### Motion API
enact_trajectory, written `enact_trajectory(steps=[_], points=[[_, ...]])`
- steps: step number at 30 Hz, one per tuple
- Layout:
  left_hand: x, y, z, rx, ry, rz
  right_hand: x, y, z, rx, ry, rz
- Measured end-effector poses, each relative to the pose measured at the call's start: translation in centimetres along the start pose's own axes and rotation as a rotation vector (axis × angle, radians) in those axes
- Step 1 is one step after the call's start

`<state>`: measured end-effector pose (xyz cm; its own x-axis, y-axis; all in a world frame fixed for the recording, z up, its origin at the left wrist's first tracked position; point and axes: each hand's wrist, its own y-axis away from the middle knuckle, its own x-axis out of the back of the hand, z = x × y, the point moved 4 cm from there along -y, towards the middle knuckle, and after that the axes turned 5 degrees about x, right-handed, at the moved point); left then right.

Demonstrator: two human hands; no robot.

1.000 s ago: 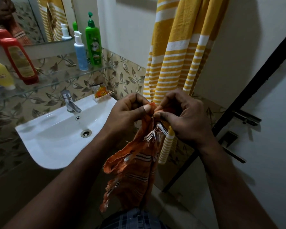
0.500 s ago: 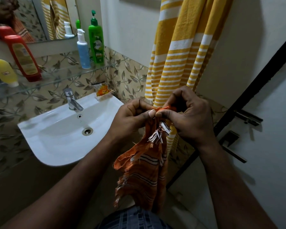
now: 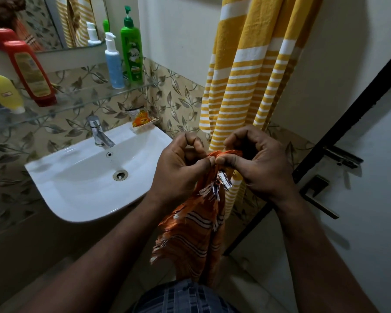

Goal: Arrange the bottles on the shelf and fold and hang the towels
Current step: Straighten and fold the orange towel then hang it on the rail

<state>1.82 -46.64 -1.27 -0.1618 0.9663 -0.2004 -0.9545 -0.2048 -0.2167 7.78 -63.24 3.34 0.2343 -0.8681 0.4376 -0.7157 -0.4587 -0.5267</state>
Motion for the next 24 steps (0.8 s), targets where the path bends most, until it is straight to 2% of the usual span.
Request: enact_trajectory(steps=[5, 11, 16, 20, 24], points=[[0.3, 0.2, -0.2, -0.01, -0.082, 0.017, 0.3, 0.2, 0.2, -0.03, 0.109, -0.111], [-0.2, 0.4, -0.2, 0.038, -0.055, 0.033, 0.2, 0.8, -0.2, -0.06, 0.168, 0.039], [-0.3, 0.9, -2.5, 0.228, 0.085, 0.119, -1.3, 1.9, 0.1, -0.033, 0.287, 0.15], [-0.3, 0.8, -2.7, 0.303, 0.123, 0.186, -1.8, 2.1, 0.2, -0.064, 0.241, 0.123], [-0.1, 0.8, -2.7, 0.306, 0.102, 0.158, -2.0, 2.0, 0.4, -0.094, 0.157, 0.102]])
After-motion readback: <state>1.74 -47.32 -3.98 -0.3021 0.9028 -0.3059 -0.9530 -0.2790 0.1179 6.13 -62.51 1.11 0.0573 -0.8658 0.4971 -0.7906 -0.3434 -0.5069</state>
